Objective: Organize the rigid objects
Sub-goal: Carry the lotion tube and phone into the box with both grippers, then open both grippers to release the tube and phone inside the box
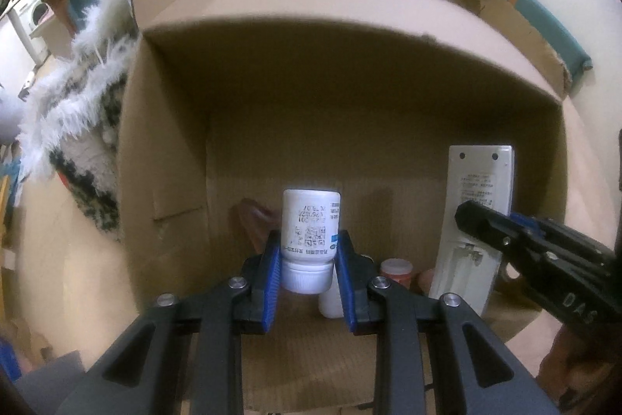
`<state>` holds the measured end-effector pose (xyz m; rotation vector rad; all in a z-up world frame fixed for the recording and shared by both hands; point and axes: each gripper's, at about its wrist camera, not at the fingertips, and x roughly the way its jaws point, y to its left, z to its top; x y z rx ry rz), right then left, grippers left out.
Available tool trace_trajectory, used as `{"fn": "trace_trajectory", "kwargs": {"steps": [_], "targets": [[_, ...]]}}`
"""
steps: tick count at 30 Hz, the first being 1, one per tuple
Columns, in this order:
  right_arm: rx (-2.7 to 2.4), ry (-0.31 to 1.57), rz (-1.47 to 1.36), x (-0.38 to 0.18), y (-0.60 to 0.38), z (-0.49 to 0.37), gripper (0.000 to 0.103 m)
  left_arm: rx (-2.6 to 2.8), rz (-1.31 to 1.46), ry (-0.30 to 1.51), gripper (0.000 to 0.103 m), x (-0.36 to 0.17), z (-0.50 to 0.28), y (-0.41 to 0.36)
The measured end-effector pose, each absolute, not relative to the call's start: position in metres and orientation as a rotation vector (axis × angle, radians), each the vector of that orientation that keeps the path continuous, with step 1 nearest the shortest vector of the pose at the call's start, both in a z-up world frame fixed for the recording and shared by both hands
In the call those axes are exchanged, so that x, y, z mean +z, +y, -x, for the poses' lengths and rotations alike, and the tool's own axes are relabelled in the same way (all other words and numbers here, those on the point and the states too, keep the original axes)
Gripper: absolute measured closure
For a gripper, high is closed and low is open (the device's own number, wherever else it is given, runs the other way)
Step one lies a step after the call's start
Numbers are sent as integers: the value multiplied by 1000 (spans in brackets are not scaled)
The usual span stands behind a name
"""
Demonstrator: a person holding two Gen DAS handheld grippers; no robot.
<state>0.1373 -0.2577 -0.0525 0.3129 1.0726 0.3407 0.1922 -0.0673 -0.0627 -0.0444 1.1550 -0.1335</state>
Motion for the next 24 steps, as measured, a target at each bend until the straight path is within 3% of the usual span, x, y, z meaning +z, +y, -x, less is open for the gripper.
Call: {"fn": "trace_trajectory", "kwargs": {"steps": [24], "targets": [[302, 1142, -270, -69, -239, -140, 80, -71, 16, 1236, 79, -100, -199, -71]]}}
